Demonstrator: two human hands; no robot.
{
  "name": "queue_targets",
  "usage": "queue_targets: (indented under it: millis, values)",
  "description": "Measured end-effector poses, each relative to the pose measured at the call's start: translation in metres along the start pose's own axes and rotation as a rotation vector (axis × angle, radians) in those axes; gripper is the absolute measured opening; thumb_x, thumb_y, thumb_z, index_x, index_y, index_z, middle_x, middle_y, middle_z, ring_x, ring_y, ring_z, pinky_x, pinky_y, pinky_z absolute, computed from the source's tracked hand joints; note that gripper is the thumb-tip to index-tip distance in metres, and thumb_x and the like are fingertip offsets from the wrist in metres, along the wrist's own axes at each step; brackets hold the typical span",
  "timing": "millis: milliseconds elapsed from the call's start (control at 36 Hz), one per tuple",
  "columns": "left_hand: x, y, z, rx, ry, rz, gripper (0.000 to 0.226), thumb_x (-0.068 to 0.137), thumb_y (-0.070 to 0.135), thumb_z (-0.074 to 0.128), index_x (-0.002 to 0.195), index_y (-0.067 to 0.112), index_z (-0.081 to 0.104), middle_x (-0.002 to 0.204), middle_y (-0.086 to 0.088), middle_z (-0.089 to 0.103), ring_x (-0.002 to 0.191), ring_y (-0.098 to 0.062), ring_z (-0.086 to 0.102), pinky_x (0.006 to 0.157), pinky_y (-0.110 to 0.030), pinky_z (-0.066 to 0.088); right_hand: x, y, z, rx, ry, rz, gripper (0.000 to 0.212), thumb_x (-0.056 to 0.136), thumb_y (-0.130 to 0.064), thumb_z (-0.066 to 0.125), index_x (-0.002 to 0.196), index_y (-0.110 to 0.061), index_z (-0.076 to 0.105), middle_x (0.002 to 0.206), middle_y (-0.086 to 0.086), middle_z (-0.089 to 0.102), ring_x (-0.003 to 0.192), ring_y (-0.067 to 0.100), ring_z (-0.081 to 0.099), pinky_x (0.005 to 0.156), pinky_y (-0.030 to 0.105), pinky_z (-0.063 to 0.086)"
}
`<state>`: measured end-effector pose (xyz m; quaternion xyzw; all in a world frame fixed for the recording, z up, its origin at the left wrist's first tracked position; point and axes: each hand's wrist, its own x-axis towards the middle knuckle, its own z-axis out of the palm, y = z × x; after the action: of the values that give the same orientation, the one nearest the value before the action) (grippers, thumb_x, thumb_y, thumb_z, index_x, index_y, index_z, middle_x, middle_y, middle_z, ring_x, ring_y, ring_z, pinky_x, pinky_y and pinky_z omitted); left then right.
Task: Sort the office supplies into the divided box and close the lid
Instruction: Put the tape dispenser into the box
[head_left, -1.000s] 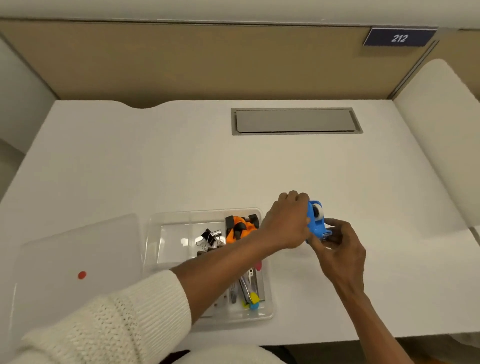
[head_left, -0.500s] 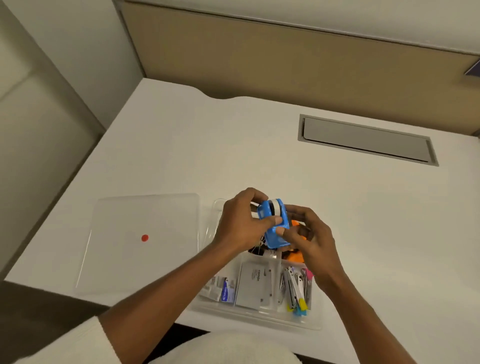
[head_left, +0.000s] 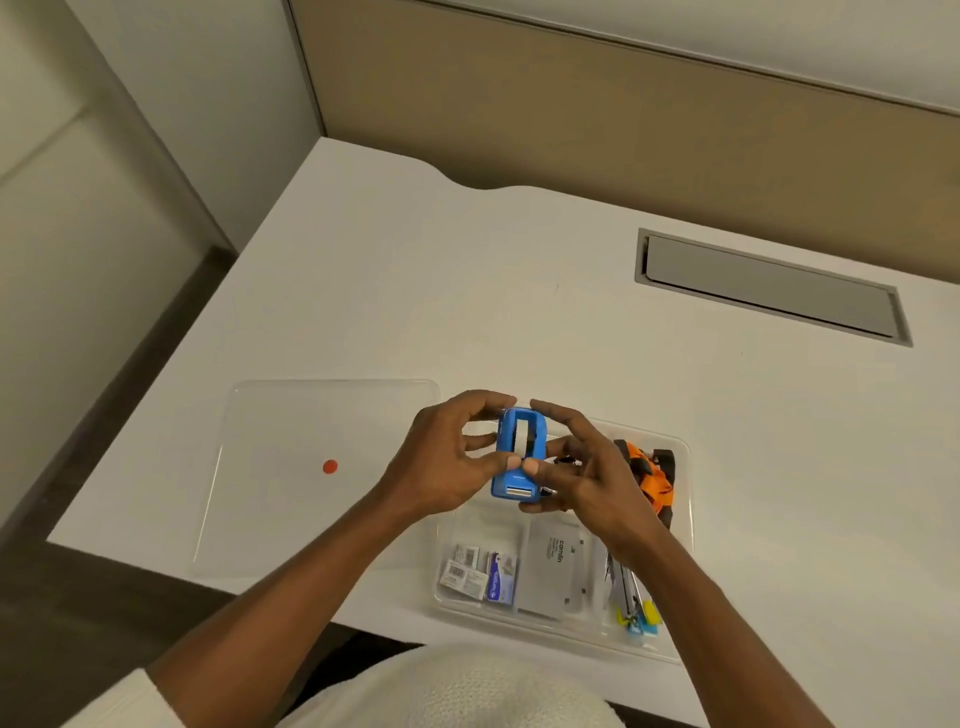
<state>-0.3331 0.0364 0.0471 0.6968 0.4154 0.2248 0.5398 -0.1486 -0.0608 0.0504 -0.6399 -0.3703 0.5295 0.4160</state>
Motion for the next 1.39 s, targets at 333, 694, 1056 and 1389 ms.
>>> queue_targets:
  millis: [333,694,1056,1389]
  values:
    - [-0.022,-0.044,-0.012,0.319,0.193,-0.377,0.032,0.081,0.041,0.086,0.101,0.022,0.071,0.086,0.013,0.070,0.076,-0.007,0.069,0.071,-0.026,0.058,0.034,-0.004,0.032,-0.474,0.228,0.018,0.058,0.089,-0.027,0.078,0.137,-0.032,0.047,0.083,-0.013,0.063,0.079,0.008,0.066,0.063,0.027,0.056]
    - [-0.030,-0.057,-0.003,0.424,0.121,-0.461,0.022,0.086,0.043,0.080,0.085,0.023,0.072,0.078,0.007,0.073,0.073,-0.014,0.071,0.072,-0.035,0.063,0.060,0.016,0.075,-0.923,0.191,0.135,0.060,0.086,-0.005,0.072,0.142,-0.012,0.050,0.119,0.016,0.069,0.101,0.033,0.068,0.081,0.039,0.056]
    - [-0.030,-0.057,-0.009,0.510,0.105,-0.488,0.033,0.082,0.057,0.079,0.077,0.027,0.067,0.070,0.011,0.067,0.065,-0.010,0.064,0.060,-0.025,0.050,0.039,0.006,0.072,-1.114,0.271,0.000,0.046,0.094,-0.007,0.068,0.137,-0.013,0.053,0.107,0.011,0.071,0.087,0.026,0.070,0.076,0.034,0.058]
    - [-0.044,-0.064,-0.070,0.525,0.388,-0.480,0.033,0.084,0.061,0.074,0.073,0.031,0.065,0.072,0.016,0.066,0.066,-0.009,0.062,0.057,-0.025,0.051,0.013,-0.033,0.111,-0.665,0.178,-0.115,0.039,0.091,-0.031,0.074,0.127,-0.024,0.062,0.108,-0.006,0.072,0.084,0.008,0.070,0.082,0.027,0.058]
